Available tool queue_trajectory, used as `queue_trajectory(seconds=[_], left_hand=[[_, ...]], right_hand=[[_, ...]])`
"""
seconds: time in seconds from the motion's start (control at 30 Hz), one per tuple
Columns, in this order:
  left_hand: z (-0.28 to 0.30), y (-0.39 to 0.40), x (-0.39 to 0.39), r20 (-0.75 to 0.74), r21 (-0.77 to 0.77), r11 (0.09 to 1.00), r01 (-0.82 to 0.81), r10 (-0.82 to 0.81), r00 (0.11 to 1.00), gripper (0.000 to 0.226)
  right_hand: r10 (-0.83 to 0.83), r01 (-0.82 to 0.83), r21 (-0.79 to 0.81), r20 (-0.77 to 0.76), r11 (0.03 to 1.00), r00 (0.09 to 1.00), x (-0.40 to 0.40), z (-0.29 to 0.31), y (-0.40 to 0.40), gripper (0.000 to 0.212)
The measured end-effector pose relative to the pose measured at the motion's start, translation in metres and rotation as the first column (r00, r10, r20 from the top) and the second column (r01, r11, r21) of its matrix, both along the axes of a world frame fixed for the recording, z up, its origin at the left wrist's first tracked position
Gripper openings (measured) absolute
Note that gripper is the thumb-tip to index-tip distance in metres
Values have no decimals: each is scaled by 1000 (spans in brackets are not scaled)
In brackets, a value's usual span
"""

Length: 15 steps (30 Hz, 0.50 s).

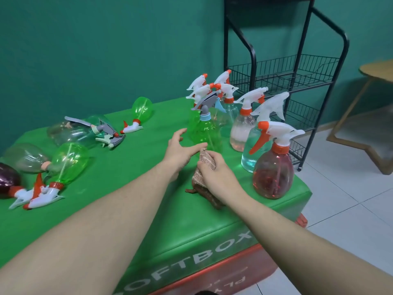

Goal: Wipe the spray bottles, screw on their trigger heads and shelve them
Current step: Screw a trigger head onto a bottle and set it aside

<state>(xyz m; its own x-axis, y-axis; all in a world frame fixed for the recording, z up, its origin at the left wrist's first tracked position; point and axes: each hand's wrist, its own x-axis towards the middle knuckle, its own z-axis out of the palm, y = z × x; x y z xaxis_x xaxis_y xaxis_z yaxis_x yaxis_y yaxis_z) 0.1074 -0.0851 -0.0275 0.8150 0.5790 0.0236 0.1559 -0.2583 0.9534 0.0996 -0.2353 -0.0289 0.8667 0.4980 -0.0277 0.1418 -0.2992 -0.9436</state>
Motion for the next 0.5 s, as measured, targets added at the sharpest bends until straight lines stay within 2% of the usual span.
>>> queue_trajectory(seconds=[0.23, 0.4, 0.5], left_hand=[[-3, 49, -73, -82, 138, 990, -30, 42, 996, 50], [-14, 103, -120, -192, 310, 950, -21, 84, 978, 46], [-19, 135, -138, -225, 449, 893, -15, 129, 966, 45]], right_hand=[[59, -61, 70, 21, 996, 998, -36, 6, 40, 31], [106, -107, 21, 43, 994, 993, -48, 1, 83, 28], [134, -135, 3, 51, 991, 990, -47, 0, 109, 31]])
